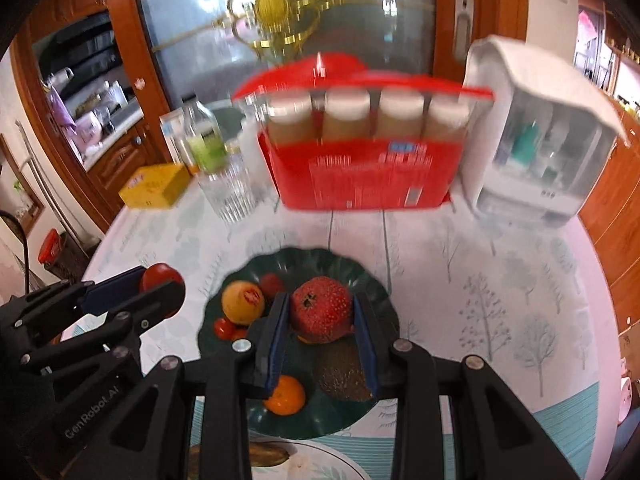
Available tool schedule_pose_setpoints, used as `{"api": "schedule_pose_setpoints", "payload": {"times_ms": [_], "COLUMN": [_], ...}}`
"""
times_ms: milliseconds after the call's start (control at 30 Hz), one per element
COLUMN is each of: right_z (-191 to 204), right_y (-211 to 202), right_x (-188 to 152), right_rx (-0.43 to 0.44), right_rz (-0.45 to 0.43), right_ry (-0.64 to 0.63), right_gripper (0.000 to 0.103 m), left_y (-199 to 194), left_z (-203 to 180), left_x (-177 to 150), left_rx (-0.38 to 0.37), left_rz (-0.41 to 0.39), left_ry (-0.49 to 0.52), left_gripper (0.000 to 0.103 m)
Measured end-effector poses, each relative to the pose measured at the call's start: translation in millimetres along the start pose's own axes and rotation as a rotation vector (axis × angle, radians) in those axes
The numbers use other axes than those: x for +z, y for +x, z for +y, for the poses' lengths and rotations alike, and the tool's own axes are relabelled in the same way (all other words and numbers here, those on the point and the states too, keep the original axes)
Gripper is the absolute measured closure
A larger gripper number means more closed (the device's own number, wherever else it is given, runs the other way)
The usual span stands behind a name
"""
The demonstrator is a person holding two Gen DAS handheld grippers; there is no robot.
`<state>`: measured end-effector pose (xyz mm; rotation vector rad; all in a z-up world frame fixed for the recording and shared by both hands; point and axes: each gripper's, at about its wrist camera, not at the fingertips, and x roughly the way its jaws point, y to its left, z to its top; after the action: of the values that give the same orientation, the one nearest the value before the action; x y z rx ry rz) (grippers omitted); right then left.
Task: Organize fruits
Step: 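Carry tomato and apple onto the green plate and open both tools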
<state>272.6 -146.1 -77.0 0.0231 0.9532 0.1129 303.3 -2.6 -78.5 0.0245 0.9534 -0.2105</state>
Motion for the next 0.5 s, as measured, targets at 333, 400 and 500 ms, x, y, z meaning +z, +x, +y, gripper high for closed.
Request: {"api": "schedule_pose_setpoints", "payload": {"times_ms": [333, 400, 500], "right_z": [-7.0, -7.0, -6.1], "right_y": [53.7, 59.6, 65.1], "right_x": [-12.9, -14.1, -15.8], "right_rx": [-0.011, -0.014, -0.017], "right_rz": [0.09, 0.099, 0.106], "right_ry": [-0.002, -0.005, -0.01], "right_gripper": [0.071, 0.071, 0.071], "left_y": [59.5, 65.5, 70.9], "left_z": [-2.3, -2.0, -0.9], "left_x": [-2.4, -3.2, -4.1], "left_rx": [0.011, 0.014, 0.018], "left_rz": [0.066, 0.075, 0.084], "left_ry": [0.023, 0.025, 0.029], "left_gripper": [0.074, 0.074, 0.074]}}
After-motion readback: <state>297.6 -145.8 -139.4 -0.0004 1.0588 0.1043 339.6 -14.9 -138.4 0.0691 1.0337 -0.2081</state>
